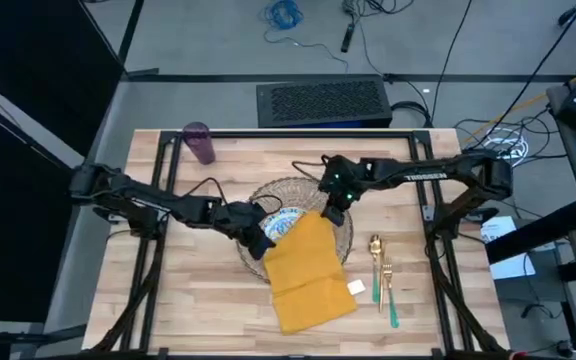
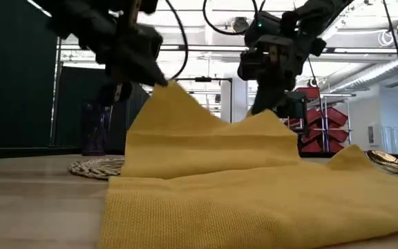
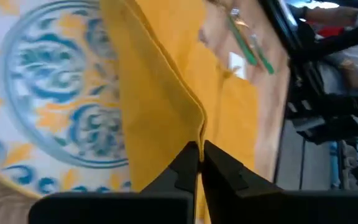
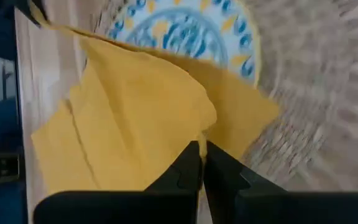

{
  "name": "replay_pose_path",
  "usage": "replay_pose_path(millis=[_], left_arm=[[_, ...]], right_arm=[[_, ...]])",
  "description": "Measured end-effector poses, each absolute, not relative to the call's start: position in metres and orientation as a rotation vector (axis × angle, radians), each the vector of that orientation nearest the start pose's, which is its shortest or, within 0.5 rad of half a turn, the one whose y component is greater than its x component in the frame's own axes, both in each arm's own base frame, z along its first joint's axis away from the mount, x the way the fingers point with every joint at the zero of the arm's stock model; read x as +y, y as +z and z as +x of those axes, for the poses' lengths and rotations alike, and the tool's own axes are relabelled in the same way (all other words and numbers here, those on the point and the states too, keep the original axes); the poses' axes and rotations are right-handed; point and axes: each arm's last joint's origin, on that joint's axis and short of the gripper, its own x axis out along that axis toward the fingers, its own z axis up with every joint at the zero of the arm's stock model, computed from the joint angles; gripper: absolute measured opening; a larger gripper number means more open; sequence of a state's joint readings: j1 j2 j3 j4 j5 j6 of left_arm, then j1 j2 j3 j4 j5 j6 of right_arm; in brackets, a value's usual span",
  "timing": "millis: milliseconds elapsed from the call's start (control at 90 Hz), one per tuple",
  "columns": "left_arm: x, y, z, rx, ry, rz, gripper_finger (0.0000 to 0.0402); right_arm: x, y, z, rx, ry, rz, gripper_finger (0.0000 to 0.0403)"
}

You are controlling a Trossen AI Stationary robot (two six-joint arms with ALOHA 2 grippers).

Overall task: Set table place
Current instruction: Fold the yellow table napkin

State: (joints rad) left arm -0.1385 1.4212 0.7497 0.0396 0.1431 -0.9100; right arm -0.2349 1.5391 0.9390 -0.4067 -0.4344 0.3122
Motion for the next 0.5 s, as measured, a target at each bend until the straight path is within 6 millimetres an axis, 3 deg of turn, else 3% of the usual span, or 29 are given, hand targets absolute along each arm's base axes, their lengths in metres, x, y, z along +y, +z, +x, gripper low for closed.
replay_pose_path(millis=[500], left_arm=[[-0.092,0.215,0.280,0.697,-0.011,-0.863,0.0000]], right_arm=[[-0.003,0.197,0.296,1.077,0.061,0.611,0.0000]])
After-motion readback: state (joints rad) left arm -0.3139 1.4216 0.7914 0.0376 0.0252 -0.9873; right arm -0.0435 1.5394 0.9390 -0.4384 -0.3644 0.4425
